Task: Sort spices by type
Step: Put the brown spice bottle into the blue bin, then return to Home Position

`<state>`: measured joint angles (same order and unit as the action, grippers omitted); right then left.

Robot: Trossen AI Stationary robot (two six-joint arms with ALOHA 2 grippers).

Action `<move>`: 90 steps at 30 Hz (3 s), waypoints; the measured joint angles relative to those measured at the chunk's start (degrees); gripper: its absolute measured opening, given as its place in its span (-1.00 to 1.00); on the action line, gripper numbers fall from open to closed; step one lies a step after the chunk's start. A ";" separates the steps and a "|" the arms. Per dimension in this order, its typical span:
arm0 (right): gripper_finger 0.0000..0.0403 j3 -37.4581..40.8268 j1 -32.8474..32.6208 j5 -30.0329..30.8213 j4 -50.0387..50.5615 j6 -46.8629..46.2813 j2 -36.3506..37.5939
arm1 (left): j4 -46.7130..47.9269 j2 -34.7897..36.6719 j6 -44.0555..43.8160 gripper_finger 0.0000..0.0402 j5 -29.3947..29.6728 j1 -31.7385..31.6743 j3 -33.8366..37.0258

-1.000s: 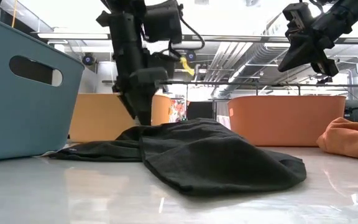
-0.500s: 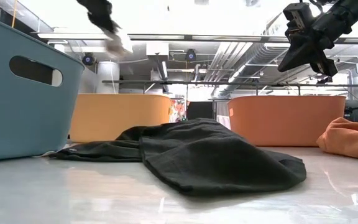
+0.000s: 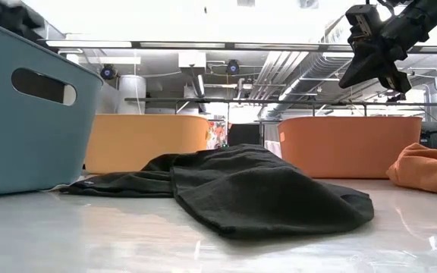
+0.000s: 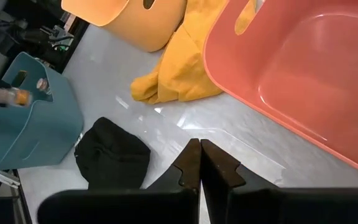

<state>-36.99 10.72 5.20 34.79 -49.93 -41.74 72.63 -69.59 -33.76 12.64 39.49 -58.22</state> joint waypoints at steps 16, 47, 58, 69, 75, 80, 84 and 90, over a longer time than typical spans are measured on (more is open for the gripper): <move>-1.00 0.00 0.01 0.10 -0.78 -1.22 0.00 | -6.96 -1.41 1.63 -0.27 -5.86 -3.11 13.35; -1.00 0.00 0.02 0.49 -1.01 -1.05 0.00 | -6.05 -1.43 -2.14 0.25 -4.95 -3.15 13.81; -1.00 0.00 0.02 -0.73 -2.60 1.51 2.54 | -1.82 -0.02 4.32 0.27 3.62 -6.98 -3.32; -1.00 -0.02 0.02 -3.42 -2.77 2.41 6.84 | -24.72 1.83 15.44 -0.77 23.29 -26.71 -8.16; -1.00 -0.02 0.02 -5.80 -3.29 2.17 6.97 | -51.84 10.33 22.42 -0.93 22.08 -35.63 4.02; -1.00 -0.02 0.02 -7.62 -5.40 2.09 6.88 | -73.47 20.93 19.62 -0.98 16.18 -39.69 20.82; -1.00 -0.02 0.00 -7.36 -9.02 2.05 6.88 | -80.79 29.84 14.76 -1.00 16.12 -39.74 31.72; -1.00 -0.02 0.02 -6.25 -11.60 2.27 6.88 | -85.78 43.00 11.46 -1.00 16.15 -38.05 43.41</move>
<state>-37.01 10.74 -1.05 23.19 -47.67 -34.85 -13.15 -26.59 -22.30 28.79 1.44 -14.81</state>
